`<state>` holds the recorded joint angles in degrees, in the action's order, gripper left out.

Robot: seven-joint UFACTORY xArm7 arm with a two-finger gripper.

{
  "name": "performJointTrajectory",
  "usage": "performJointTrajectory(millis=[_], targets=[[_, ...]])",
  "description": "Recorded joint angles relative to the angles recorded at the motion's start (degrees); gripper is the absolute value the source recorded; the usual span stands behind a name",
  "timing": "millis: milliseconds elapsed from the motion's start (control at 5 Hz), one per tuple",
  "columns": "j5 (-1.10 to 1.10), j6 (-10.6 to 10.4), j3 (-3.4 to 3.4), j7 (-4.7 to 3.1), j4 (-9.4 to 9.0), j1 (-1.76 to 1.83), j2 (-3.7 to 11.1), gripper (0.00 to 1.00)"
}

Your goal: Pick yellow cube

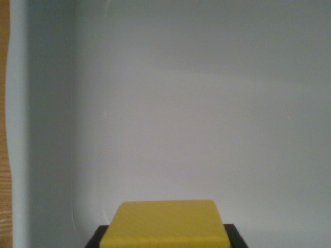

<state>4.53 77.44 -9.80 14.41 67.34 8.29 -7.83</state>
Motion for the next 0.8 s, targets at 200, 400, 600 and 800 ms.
performJointTrajectory(millis=[200,400,600,800], targets=[[0.09,2.2,0.05,-0.01,1.37,-0.04,-0.79,1.00],[0.09,2.2,0.05,-0.01,1.37,-0.04,-0.79,1.00],[0.17,4.3,0.09,-0.01,2.74,-0.07,-1.57,1.00],[0.17,4.3,0.09,-0.01,2.74,-0.07,-1.57,1.00]])
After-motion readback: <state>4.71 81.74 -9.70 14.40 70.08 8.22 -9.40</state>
